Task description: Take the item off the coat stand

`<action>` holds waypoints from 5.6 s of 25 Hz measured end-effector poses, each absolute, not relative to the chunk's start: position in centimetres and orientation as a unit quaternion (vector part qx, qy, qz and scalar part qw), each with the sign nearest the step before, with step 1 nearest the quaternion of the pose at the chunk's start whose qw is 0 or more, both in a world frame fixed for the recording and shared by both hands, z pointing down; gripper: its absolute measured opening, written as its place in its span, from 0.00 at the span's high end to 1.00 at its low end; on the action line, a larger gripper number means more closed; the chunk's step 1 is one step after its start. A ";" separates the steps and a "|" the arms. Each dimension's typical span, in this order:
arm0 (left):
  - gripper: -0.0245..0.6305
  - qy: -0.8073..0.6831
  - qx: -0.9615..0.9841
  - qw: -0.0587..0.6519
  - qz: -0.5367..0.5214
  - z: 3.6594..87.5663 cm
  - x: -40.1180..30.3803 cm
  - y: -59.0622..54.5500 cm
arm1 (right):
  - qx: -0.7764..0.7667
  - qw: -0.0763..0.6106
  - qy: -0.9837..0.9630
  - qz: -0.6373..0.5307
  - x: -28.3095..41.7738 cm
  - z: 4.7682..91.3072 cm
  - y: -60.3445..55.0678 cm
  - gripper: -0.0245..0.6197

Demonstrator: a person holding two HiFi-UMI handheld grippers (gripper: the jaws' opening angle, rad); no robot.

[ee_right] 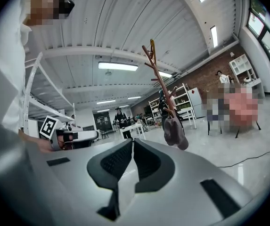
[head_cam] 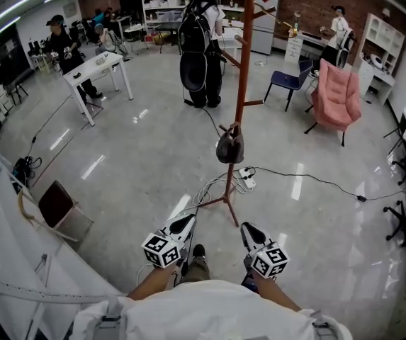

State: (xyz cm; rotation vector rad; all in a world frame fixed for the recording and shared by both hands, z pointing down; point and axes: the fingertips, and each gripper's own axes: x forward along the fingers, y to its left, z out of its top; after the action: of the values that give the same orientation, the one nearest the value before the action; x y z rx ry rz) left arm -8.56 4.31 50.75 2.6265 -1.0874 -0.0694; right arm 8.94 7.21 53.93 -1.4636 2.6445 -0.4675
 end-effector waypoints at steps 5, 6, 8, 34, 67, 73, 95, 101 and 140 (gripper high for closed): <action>0.94 -0.373 0.915 0.150 -0.030 50.9 -8.5 -1.5 | -0.477 0.035 0.867 -0.141 8.5 53.5 1.0 0.92; 0.94 -0.371 0.916 0.148 -0.030 51.0 -8.6 -2.8 | -0.480 0.036 0.865 -0.137 8.4 53.5 -0.3 0.92; 0.94 -0.370 0.917 0.144 -0.031 51.0 -9.0 -5.5 | -0.489 0.039 0.862 -0.130 8.4 53.3 -2.8 0.92; 0.92 -0.261 0.953 0.151 -0.009 55.0 -5.2 -31.0 | -0.546 -0.013 0.832 -0.104 8.8 56.0 -26.1 0.80; 0.73 -0.277 0.940 0.149 0.131 61.4 3.9 -36.3 | -0.476 -0.138 0.857 -0.141 12.2 62.0 -34.9 0.73; 0.74 -0.288 0.934 0.155 0.145 61.8 4.4 -37.5 | -0.494 -0.166 0.845 -0.118 12.1 62.3 -36.8 0.73; 0.93 -0.274 0.943 0.175 0.073 56.5 1.6 -34.3 | -0.480 -0.094 0.862 -0.134 11.1 58.0 -33.1 0.90; 0.93 -0.276 0.944 0.167 0.062 55.2 1.5 -32.6 | -0.472 -0.080 0.869 -0.129 11.0 56.7 -31.7 0.91; 0.93 -0.344 0.927 0.146 0.000 47.3 -1.7 -20.9 | -0.375 -0.022 0.922 -0.099 7.9 49.7 -20.8 0.91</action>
State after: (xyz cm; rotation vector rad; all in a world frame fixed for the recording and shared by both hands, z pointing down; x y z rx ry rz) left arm -1.66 -20.94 47.31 2.6706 -0.9914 -0.0003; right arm 7.94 -20.79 49.72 -1.1944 2.9364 -0.3147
